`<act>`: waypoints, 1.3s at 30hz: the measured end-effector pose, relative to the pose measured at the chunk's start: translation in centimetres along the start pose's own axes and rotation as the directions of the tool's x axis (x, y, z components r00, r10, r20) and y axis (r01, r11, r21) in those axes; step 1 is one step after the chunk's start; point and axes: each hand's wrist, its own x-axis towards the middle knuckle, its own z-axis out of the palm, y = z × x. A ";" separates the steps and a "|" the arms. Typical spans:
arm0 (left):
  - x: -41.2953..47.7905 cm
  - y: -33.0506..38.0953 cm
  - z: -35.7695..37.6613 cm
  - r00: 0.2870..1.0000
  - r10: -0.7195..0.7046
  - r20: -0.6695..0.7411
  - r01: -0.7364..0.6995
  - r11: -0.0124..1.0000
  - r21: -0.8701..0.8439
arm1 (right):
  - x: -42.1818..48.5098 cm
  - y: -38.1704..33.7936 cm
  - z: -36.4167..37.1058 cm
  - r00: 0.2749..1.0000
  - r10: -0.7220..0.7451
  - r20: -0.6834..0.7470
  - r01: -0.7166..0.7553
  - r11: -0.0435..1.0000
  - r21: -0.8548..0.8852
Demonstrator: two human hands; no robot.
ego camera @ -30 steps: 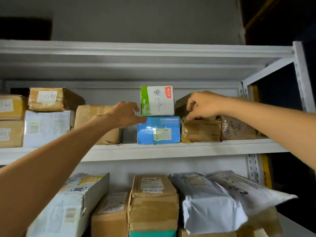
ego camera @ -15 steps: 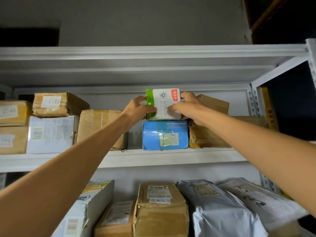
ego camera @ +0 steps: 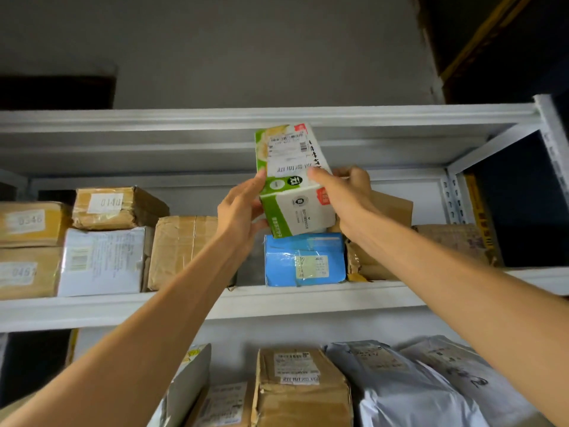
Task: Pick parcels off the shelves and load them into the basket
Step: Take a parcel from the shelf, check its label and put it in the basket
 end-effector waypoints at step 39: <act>-16.7 -8.7 24.3 0.757 0.178 0.628 0.256 0.804 -0.536 | -19.0 -10.2 -24.1 0.932 -0.354 -0.085 0.092 0.456 -0.885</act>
